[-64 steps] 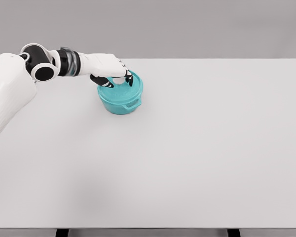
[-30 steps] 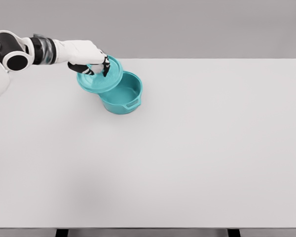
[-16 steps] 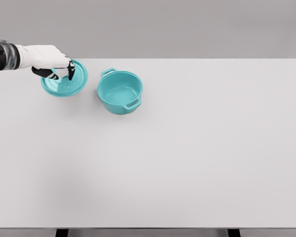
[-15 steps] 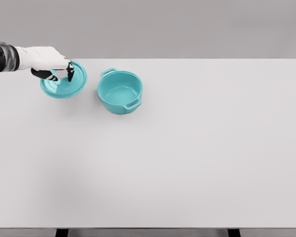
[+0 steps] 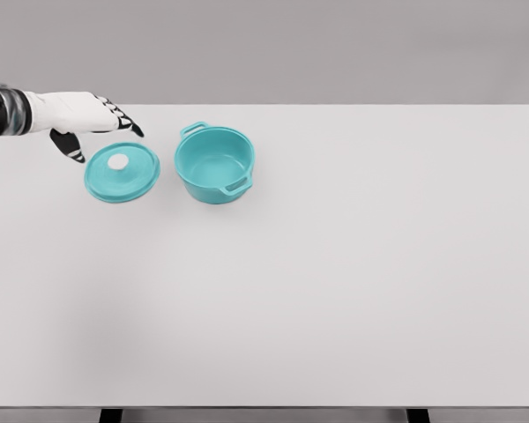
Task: Open the lid of the pot with left arm
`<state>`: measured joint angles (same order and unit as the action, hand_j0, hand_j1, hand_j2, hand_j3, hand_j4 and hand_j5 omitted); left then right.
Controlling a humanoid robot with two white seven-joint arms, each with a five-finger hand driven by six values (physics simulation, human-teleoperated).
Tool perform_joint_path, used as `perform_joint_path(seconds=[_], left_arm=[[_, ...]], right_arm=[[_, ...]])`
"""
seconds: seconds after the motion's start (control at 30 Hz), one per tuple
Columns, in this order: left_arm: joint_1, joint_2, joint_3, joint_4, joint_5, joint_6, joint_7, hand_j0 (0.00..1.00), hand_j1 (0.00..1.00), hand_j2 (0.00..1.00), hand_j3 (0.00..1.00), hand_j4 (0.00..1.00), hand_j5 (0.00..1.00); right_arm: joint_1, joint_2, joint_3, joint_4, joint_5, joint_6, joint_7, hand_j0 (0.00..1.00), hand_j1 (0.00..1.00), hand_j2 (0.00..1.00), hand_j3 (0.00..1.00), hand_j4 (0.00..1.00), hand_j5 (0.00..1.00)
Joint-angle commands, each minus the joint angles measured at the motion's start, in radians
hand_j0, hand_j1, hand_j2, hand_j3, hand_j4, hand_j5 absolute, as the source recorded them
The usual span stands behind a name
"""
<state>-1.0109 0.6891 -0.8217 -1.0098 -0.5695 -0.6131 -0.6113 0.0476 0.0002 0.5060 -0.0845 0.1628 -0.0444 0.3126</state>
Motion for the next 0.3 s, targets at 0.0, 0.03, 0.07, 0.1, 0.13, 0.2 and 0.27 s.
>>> perform_joint_path(seconds=[0.0, 0.03, 0.07, 0.1, 0.13, 0.2, 0.27], left_arm=[[0.000, 0.017, 0.007, 0.071, 0.138, 0.002, 0.000, 1.00, 1.00, 1.00, 1.00, 1.00, 1.00], [0.000, 0.033, 0.010, 0.166, 0.259, 0.002, 0.000, 1.00, 1.00, 1.00, 1.00, 1.00, 1.00], [0.000, 0.044, 0.024, 0.226, 0.313, 0.002, 0.000, 1.00, 1.00, 1.00, 1.00, 1.00, 1.00], [0.002, 0.043, 0.046, 0.276, 0.313, 0.002, 0.000, 1.00, 1.00, 1.00, 1.00, 1.00, 1.00], [0.002, 0.040, 0.046, 0.296, 0.312, 0.002, 0.000, 1.00, 1.00, 1.00, 1.00, 1.00, 1.00], [0.005, 0.038, 0.047, 0.318, 0.312, 0.002, 0.000, 1.00, 1.00, 1.00, 1.00, 1.00, 1.00], [0.006, 0.040, 0.047, 0.327, 0.312, 0.002, 0.000, 1.00, 1.00, 1.00, 1.00, 1.00, 1.00]], right_arm=[[0.000, 0.000, 0.000, 0.000, 0.000, 0.000, 0.000, 1.00, 1.00, 1.00, 1.00, 1.00, 1.00], [0.000, 0.000, 0.000, 0.000, 0.000, 0.000, 0.000, 1.00, 1.00, 1.00, 1.00, 1.00, 1.00], [0.000, 0.000, 0.000, 0.000, 0.000, 0.000, 0.000, 1.00, 1.00, 1.00, 1.00, 1.00, 1.00], [0.000, 0.000, 0.000, 0.000, 0.000, 0.000, 0.000, 1.00, 1.00, 1.00, 1.00, 1.00, 1.00], [0.000, 0.000, 0.000, 0.000, 0.000, 0.000, 0.000, 1.00, 1.00, 1.00, 1.00, 1.00, 1.00], [0.000, 0.000, 0.000, 0.000, 0.000, -0.002, 0.000, 1.00, 1.00, 1.00, 1.00, 1.00, 1.00], [0.000, 0.000, 0.000, 0.000, 0.000, 0.000, 0.000, 1.00, 1.00, 1.00, 1.00, 1.00, 1.00]])
